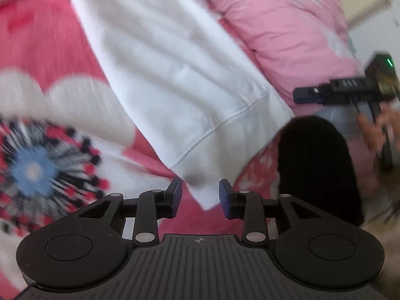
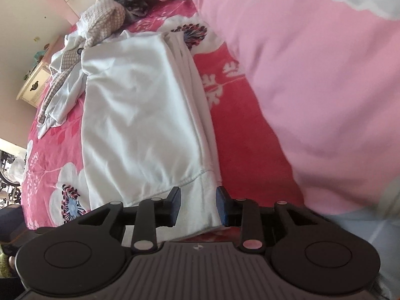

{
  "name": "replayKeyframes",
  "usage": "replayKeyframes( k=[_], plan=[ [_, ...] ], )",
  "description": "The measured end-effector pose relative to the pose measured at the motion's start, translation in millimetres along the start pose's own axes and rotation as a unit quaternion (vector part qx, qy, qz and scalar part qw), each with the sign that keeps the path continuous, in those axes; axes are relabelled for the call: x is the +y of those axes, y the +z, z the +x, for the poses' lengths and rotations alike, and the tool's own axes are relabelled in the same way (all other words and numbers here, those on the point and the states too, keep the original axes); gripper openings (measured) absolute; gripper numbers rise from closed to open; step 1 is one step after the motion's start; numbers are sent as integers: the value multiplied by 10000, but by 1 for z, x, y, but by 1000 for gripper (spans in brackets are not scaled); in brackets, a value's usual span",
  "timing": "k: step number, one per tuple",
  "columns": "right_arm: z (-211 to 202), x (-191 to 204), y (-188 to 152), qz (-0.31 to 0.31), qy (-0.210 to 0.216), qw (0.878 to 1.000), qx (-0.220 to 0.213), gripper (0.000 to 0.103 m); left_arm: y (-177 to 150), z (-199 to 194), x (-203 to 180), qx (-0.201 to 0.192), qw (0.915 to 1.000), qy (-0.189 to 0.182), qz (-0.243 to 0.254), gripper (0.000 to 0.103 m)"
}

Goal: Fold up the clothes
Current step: 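Open both grippers and withdraw from the folded sweatshirt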

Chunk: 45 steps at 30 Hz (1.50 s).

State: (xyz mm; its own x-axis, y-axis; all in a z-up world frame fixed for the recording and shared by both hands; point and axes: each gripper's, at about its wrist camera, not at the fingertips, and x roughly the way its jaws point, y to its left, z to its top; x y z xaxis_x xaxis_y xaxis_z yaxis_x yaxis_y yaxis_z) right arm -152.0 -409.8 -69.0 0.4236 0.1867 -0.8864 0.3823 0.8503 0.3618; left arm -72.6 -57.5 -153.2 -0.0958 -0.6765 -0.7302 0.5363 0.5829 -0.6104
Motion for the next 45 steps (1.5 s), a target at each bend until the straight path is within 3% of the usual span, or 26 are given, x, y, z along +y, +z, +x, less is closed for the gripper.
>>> replayKeyframes(
  k=[3, 5, 10, 13, 17, 20, 23, 27, 33, 38, 45],
  plan=[
    [1, 0, -2, 22, -19, 10000, -19, 32, 0, 14, 9, 140, 9986, -212, -472, 31],
    [0, 4, -2, -86, -65, 9999, -105, 31, -2, 17, 12, 126, 9973, -310, -646, 12],
    [7, 23, 5, -558, -28, 9981, -273, 15, -6, 7, 7, 59, 9990, -305, -334, 8],
    [30, 28, 7, -753, -196, 9969, -102, 14, -6, 12, 8, 143, 9996, -121, -188, 8],
    [49, 26, 9, -940, -637, 9934, 170, 14, -7, 15, 1, 213, 9997, 57, 105, 13],
    [25, 34, 15, -1052, -415, 9934, -195, 16, -7, 6, -5, 360, 9987, 151, 336, 26],
    [13, 47, 31, -1305, -260, 9885, -722, 21, -3, -23, -6, 70, 9975, 296, 639, 33],
    [37, 68, 64, -1658, -342, 9783, -1194, 30, 26, -44, 0, -533, 9969, 171, 544, 37],
    [94, 86, 118, -1890, -362, 9671, -1664, 30, 81, -8, -7, -1006, 9929, 163, 613, 38],
    [124, 84, 157, -1931, -399, 9596, -2009, 30, 108, 24, -10, -1218, 9910, 70, 555, 38],
    [155, 70, 203, -1942, -142, 9581, -2099, 46, 133, 47, 1, -1219, 9909, -117, 551, 38]
  ],
)
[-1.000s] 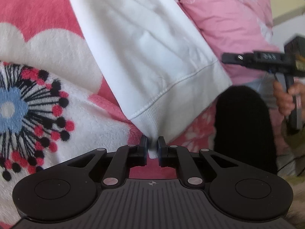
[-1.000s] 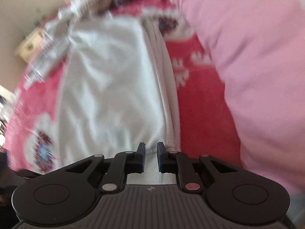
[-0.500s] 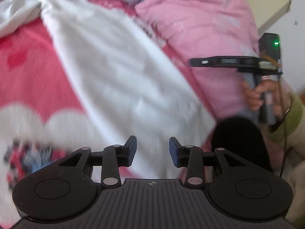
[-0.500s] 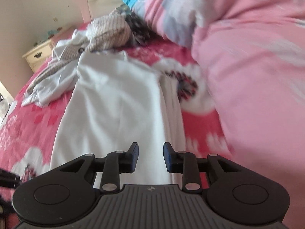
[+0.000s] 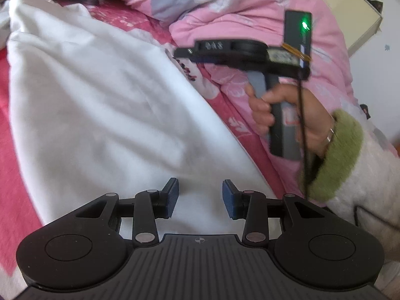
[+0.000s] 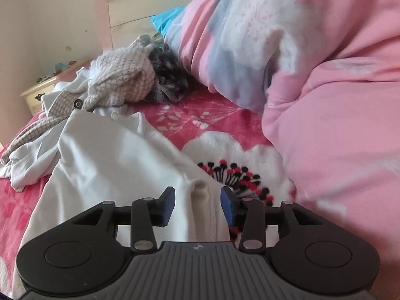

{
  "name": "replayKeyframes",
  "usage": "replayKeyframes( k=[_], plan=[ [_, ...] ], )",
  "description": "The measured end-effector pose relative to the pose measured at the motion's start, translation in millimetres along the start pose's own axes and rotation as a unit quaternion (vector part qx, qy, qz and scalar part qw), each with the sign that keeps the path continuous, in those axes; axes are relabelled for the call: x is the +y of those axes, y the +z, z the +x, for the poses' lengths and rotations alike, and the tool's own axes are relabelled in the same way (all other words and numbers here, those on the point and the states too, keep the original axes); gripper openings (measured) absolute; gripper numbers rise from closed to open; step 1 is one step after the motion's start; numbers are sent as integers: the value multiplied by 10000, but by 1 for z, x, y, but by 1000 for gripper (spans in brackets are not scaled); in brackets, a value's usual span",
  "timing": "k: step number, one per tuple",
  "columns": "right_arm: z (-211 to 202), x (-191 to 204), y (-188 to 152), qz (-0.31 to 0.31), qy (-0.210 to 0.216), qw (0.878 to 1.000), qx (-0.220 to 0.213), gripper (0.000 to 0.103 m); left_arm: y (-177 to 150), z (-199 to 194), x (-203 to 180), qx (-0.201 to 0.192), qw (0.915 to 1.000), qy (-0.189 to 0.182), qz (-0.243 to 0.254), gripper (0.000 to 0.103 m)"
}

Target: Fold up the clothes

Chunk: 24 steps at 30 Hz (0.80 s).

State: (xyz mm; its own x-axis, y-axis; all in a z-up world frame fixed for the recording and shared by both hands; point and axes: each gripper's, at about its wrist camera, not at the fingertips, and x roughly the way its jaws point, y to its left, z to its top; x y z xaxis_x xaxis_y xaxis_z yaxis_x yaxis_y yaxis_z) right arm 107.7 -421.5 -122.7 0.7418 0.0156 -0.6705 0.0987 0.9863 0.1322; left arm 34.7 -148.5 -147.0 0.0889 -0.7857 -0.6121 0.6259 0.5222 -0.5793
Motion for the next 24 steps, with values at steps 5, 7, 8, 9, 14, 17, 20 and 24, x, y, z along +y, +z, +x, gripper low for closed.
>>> replayKeyframes(
  k=[5, 7, 8, 9, 14, 17, 20, 24],
  plan=[
    [25, -3, 0, -302, 209, 9991, 228, 51, 2, 13, 7, 10, 9999, -145, -90, 38],
    [29, -2, -3, -390, 262, 9984, 302, 50, 2, 14, 10, -13, 9997, -220, -146, 38],
    [29, -1, -4, -443, 263, 9982, 312, 43, 2, 14, 12, -20, 9995, -257, -184, 38],
    [29, 0, -6, -483, 277, 9980, 312, 33, 2, 15, 14, -27, 9993, -293, -225, 38],
    [19, 1, -9, -526, 279, 9982, 115, 9, 4, 16, 22, -66, 9980, -463, -435, 38],
    [10, -4, -5, -378, 287, 9988, -82, 8, 7, 19, 24, -94, 9976, -497, -467, 38],
    [8, -11, -5, -263, 252, 9992, -151, 8, 8, 21, 24, -92, 9976, -515, -446, 38],
    [2, -15, -4, -155, 278, 9990, -304, 8, 9, 23, 25, -82, 9975, -540, -453, 38]
  ],
)
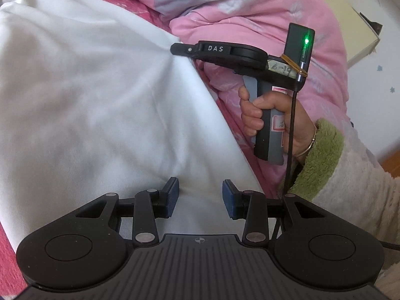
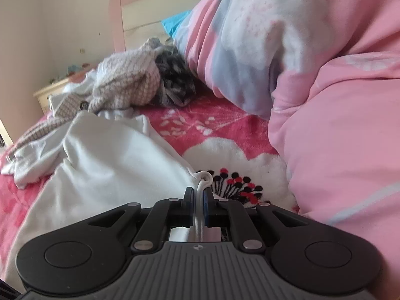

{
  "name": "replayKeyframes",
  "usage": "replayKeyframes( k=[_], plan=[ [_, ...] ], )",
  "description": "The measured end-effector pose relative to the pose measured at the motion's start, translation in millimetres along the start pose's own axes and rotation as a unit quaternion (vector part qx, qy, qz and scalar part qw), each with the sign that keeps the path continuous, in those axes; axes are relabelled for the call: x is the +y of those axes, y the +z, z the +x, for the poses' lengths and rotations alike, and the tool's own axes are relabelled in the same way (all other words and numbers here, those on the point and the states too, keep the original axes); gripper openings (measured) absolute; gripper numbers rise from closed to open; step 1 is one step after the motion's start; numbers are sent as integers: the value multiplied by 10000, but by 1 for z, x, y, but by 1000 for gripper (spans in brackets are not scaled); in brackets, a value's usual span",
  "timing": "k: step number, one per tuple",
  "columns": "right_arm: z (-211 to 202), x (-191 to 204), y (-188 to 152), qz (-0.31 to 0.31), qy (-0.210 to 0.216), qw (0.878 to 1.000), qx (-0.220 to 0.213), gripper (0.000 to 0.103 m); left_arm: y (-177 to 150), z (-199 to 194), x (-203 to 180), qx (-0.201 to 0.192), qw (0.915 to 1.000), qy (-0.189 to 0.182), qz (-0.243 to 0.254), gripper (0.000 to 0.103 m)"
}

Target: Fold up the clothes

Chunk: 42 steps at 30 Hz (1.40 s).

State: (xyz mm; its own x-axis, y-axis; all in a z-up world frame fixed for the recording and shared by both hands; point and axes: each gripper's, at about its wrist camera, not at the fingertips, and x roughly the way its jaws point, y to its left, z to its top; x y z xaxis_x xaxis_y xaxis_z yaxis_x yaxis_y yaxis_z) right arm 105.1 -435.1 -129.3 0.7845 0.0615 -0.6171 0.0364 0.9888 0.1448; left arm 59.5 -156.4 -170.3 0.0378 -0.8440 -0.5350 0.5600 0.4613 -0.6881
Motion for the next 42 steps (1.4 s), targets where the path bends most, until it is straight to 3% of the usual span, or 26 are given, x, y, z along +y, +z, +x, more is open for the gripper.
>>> replayKeyframes(
  k=[3, 5, 6, 8, 12, 14, 17, 20, 21, 23, 24, 27, 29, 33, 36, 38, 42],
  plan=[
    [9, 5, -5, -397, -332, 9986, 86, 11, 1, 0, 0, -3, 10000, -7, -16, 38],
    [21, 14, -13, -1028, -818, 9910, 238, 27, 1, 1, 1, -8, 10000, -6, -35, 38],
    [23, 17, -15, -1211, -943, 9878, 276, 30, 0, 2, 1, -14, 10000, -4, -31, 38],
    [16, 21, -11, -1236, -1040, 9866, 236, 35, 0, 2, 0, -35, 10000, 19, -7, 38],
    [-25, 25, 5, -1087, -1209, 9867, -71, 35, 0, 1, -2, -89, 9999, 70, 15, 38],
    [-52, 26, 13, -1042, -998, 9894, -142, 35, -1, -1, -2, -128, 9999, 92, -20, 38],
    [-79, 28, 15, -924, -75, 9952, 327, 31, 0, -6, -3, -208, 9997, 138, -39, 38],
    [-75, 27, -4, -791, 570, 9884, 1166, 27, 1, -12, -3, -302, 9994, 180, -74, 38],
    [-69, 26, -13, -795, 540, 9851, 1427, 25, 1, -13, -3, -331, 9992, 202, -89, 38],
    [-56, 19, -29, -864, -67, 9791, 1839, 14, 0, -15, -3, -364, 9989, 263, -119, 38],
    [-52, 15, -33, -871, -416, 9765, 1927, 19, -1, -17, -3, -385, 9987, 307, -136, 38],
    [-70, 19, -19, -731, -451, 9861, 1422, 17, 1, -25, -5, -524, 9976, 429, -148, 38],
    [-80, 36, -5, -1046, -377, 9890, 974, 17, 2, -36, -3, -697, 9963, 483, -153, 38],
    [-68, 63, 24, -1227, -94, 9912, 491, 19, 8, -50, 14, -998, 9921, 669, -347, 38],
    [-34, 82, 49, -1106, 361, 9929, 231, 33, 9, -52, 31, -1087, 9883, 899, -589, 38],
    [-4, 94, 65, -1098, 590, 9921, 154, 33, 6, -50, 42, -1110, 9861, 980, -750, 38],
    [72, 112, 90, -1457, 921, 9843, 377, 36, -3, -53, 57, -1194, 9846, 694, -1074, 38]
  ],
)
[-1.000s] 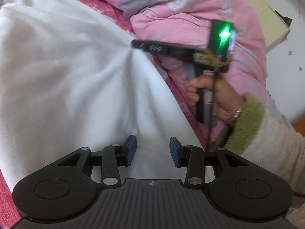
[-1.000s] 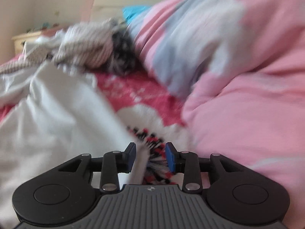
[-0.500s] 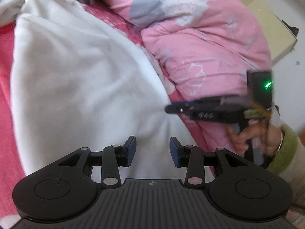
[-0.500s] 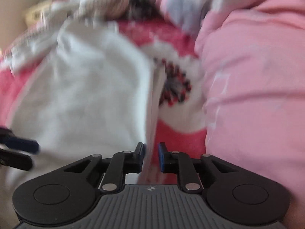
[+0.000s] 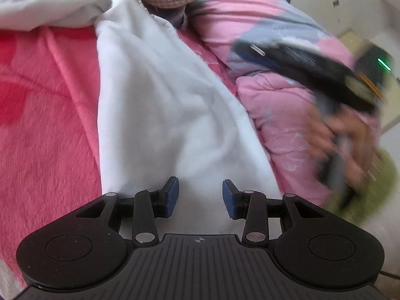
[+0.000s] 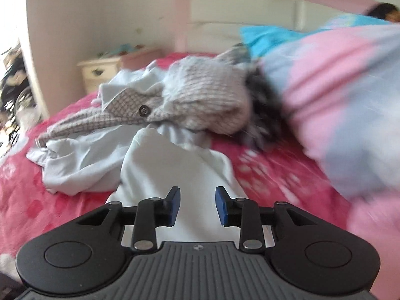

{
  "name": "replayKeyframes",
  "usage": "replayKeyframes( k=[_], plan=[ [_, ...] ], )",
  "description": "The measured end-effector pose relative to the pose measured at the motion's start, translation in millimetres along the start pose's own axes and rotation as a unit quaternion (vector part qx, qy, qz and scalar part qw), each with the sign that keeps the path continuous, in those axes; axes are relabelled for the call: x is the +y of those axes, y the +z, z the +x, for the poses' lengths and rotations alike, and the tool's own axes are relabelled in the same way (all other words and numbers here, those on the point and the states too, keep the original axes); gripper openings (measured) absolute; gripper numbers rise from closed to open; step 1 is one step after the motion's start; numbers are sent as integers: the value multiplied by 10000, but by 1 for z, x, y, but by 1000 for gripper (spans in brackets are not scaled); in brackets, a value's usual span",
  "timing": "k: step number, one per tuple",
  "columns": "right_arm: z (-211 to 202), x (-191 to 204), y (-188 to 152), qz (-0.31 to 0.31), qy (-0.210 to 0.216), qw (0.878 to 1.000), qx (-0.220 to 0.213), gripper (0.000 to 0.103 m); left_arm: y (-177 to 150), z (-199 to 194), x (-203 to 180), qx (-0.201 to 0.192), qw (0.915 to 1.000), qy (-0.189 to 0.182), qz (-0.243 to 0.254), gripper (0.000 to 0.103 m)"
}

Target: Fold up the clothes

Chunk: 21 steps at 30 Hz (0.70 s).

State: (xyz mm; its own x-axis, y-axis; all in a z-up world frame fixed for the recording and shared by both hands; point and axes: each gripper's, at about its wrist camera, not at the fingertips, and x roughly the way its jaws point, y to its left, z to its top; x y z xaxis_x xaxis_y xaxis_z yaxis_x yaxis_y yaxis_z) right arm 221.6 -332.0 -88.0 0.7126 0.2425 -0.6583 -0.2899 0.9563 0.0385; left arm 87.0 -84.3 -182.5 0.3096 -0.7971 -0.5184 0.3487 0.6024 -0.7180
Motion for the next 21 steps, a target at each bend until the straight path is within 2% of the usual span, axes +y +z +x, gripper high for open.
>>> replayKeyframes(
  k=[4, 9, 13, 17, 21],
  plan=[
    [64, -11, 26, -268, 291, 9987, 322, 42, 3, -1, 9, 29, 9997, -225, -100, 38],
    [114, -23, 40, -599, 504, 9940, 770, 44, 5, -2, 23, 55, 9984, -498, -261, 38],
    [134, -24, 39, -967, 637, 9866, 1149, 47, 7, -2, 29, 76, 9972, -671, -332, 38],
    [139, -29, 39, -882, 821, 9849, 1246, 47, 11, -6, 36, 111, 9960, -805, -367, 38],
    [131, -24, 36, -1054, 864, 9836, 1185, 16, 9, -9, 38, 180, 9949, -897, -427, 38]
  ],
)
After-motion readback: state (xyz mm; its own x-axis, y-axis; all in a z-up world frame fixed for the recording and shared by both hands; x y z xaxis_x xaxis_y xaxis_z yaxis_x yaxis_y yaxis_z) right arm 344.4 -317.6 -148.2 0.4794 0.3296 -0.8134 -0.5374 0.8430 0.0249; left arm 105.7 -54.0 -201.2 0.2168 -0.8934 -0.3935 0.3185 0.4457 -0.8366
